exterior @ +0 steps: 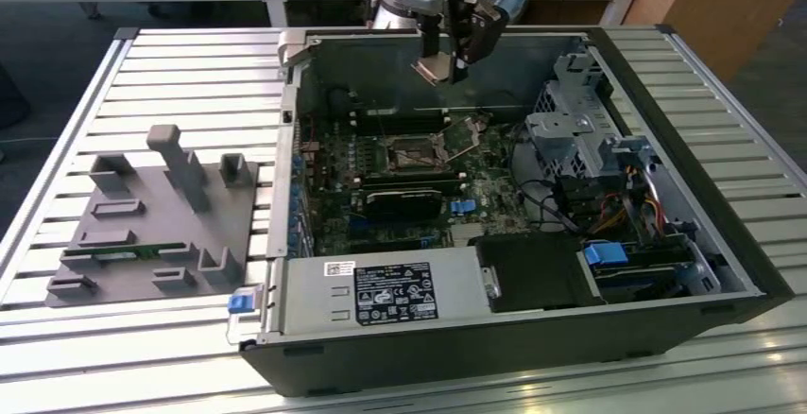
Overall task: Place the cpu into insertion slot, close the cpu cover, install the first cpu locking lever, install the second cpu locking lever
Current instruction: 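Place the cpu into insertion slot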
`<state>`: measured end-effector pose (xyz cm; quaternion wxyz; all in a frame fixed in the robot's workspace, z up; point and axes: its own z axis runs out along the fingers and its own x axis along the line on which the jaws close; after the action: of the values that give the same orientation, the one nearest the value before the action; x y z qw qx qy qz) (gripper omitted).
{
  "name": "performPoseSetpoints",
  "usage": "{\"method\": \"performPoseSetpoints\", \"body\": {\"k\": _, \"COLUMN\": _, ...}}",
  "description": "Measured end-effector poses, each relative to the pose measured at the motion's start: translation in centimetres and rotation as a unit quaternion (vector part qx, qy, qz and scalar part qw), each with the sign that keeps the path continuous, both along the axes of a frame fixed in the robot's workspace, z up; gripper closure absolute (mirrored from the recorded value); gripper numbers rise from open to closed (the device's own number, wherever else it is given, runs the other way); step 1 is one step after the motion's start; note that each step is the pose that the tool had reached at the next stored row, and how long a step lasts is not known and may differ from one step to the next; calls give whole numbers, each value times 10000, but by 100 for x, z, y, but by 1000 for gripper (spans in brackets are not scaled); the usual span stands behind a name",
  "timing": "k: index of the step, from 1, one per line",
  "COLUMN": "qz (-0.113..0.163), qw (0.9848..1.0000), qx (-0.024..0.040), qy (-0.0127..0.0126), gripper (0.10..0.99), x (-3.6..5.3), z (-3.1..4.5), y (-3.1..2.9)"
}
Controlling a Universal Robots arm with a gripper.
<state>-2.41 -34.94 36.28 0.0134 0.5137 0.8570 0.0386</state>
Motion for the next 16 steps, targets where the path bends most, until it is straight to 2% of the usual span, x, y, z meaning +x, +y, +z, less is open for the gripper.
{"method": "performPoseSetpoints", "body": {"k": 6, "qz": -297, "qw": 9996, "qx": -1, "qy": 0, "gripper": 541, "x": 0, "z": -12, "y": 1}}
{"method": "performPoseSetpoints", "body": {"k": 16, "qz": -319, "qw": 9995, "qx": -2, "qy": 8, "gripper": 541, "x": -1, "z": -32, "y": 0}}
